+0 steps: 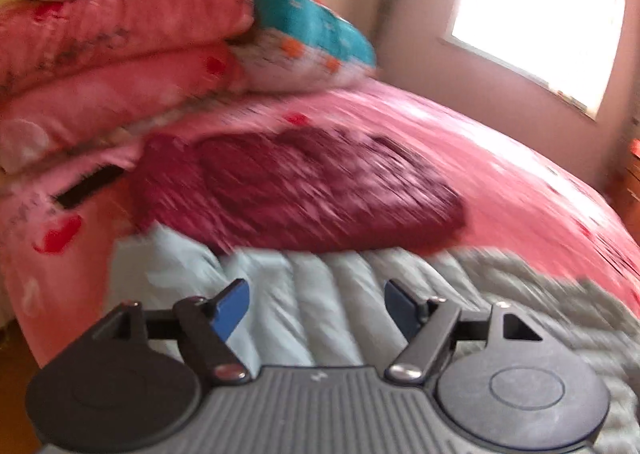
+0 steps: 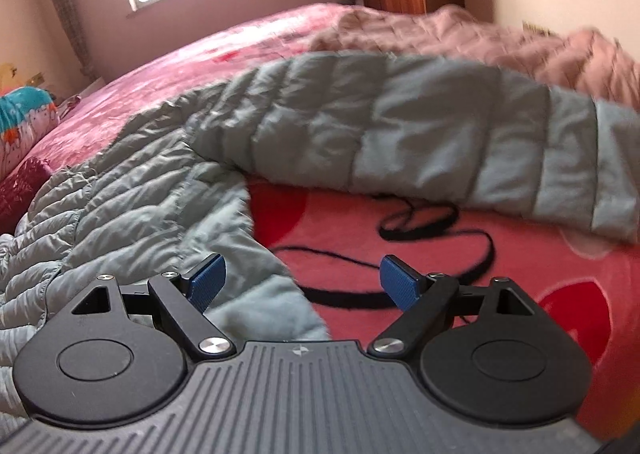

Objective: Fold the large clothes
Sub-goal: 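Smooth the spread jacket with both grippers, pressing the sleeve flat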

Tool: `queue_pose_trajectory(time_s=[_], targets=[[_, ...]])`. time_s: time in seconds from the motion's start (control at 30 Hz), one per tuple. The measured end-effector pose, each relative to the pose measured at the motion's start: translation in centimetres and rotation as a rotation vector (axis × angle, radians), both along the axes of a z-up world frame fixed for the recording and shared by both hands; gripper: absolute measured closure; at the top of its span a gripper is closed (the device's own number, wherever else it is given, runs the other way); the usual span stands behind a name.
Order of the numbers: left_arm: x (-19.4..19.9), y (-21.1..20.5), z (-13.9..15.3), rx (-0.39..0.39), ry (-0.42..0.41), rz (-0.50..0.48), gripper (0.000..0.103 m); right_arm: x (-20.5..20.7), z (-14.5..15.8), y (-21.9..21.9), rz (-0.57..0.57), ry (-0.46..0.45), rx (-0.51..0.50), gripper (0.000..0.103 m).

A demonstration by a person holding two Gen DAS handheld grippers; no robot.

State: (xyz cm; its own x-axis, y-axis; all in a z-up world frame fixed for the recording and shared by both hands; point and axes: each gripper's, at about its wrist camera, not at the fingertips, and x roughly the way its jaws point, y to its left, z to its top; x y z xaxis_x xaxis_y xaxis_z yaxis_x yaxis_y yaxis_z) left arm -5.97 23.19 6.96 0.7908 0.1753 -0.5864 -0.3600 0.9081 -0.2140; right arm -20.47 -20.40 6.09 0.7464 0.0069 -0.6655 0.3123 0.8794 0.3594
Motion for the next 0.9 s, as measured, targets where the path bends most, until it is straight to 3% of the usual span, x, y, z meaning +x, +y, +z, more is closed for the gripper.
queue_pose_trajectory(time_s=[0.13,0.27,0.5,0.73,0.83,0.9], targets=[[-2.3,-3.6,-1.5,-0.108,0.041,-0.115,0.028,0.1,-1.2,-0.8,0.051,0.049,0.084,0.0],[-3.3,-5.9,-4.2,-0.145,0.099,-0.156,0.031,0.1,-1.7,-0.6,0.105,0.07,0.093,0.0],[-4.3,-7.4,-8.3,-0.17,0.174,-0.209,0.035,-1.1,-1.4,-0.4,0.208,0.082,0.168,0.0],[-5.2,-8.5,-10.1,-0.141,0.195,-0.247,0.035,-1.7,-1.3,-0.2,0.3,0.102,0.234,0.0],[-5.5,-8.9,-10.0,-0.163,0.197,-0.26,0.035,-2.1,-0.9,0.2,0.325,0.103,0.208,0.013],[-5.8,-9.6,-10.0,-0.161,0.208,-0.267,0.039,-2.4,-0.7,0.3,0.334,0.102,0.2,0.03]])
